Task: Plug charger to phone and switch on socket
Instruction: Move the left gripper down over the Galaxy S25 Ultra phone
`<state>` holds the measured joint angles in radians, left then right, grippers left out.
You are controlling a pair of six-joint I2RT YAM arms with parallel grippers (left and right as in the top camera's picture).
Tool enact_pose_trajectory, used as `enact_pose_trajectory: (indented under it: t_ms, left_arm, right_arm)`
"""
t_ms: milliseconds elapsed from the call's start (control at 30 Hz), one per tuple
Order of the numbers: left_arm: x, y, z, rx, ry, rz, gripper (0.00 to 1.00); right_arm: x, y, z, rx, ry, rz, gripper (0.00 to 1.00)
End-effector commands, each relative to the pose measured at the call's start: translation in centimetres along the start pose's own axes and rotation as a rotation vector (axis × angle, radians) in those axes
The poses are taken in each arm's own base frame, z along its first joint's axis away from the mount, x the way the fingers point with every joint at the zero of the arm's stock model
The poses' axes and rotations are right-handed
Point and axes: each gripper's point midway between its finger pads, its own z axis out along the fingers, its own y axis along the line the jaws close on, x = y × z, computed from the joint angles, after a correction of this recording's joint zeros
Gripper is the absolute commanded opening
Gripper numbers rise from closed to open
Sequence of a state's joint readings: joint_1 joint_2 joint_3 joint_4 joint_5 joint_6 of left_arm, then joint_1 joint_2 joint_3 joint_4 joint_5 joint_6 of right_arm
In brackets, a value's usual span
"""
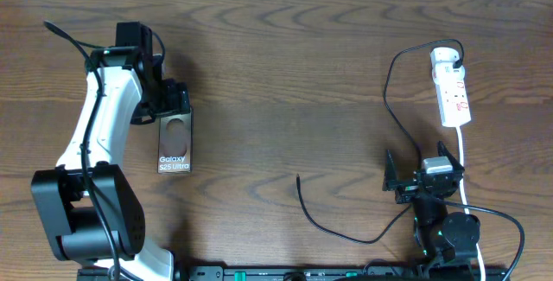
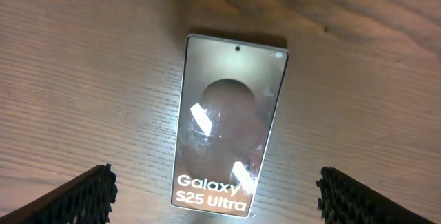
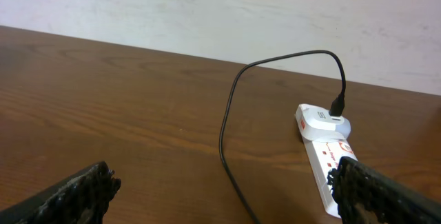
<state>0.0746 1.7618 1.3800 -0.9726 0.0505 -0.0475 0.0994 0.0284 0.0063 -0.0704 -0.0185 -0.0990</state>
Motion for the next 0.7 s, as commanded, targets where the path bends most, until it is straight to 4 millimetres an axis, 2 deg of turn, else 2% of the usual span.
enact_pose_trajectory:
  t_ms: [0,367,533,667]
  left_arm:
    - [0.7,0.2,0.6,-0.015,0.02,0.029,0.92]
    - [1.3,-0.3,2.0,0.016,0.026,0.041,0.93]
    - [1.8,-0.3,3.3,0.02,0.024,0.04,0.92]
    - [2.4,-1.1,4.3,0.068,0.03,0.06,0.93]
  right_arm:
    - [0.1,0.1,0.0,-0.004,0.002,-0.012,0.99]
    - [0.1,0.1,0.0,-0.004,0.002,-0.012,0.99]
    - [0.1,0.1,0.0,-0.004,0.002,-0.012,0.99]
    - [0.1,0.1,0.0,-0.004,0.002,-0.012,0.99]
